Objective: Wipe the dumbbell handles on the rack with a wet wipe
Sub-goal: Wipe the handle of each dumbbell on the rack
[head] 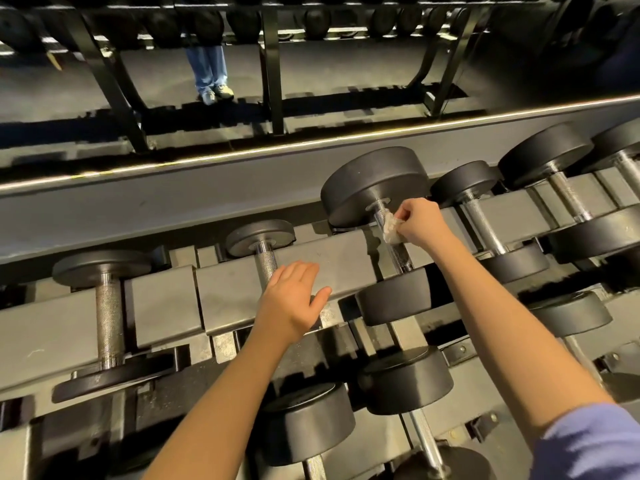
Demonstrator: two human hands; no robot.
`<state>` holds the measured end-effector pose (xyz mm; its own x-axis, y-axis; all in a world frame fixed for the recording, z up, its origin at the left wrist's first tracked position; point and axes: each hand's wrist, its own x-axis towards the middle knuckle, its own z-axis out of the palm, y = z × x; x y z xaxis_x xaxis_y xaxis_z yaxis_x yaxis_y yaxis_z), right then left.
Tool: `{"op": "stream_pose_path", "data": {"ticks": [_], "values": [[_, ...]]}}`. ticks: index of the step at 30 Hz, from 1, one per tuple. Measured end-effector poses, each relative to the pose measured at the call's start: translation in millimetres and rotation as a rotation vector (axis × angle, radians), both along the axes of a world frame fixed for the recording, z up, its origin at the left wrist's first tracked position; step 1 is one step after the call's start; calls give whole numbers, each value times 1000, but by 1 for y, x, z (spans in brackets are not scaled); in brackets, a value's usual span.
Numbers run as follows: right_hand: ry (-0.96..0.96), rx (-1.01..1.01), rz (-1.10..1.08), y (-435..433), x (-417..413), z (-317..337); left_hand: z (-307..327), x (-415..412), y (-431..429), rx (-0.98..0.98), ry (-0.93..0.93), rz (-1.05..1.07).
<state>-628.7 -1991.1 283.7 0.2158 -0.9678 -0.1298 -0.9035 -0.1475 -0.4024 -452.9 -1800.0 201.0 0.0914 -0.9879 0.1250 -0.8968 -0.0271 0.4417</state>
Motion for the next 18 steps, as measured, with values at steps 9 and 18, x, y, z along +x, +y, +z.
{"op": "stream_pose_path", "data": {"ticks": [9, 18], "values": [[432, 169, 215, 9, -5, 8, 5, 0, 2, 34, 5, 3], [184, 24, 75, 3, -5, 0, 4, 0, 2, -3, 38, 0]]}}
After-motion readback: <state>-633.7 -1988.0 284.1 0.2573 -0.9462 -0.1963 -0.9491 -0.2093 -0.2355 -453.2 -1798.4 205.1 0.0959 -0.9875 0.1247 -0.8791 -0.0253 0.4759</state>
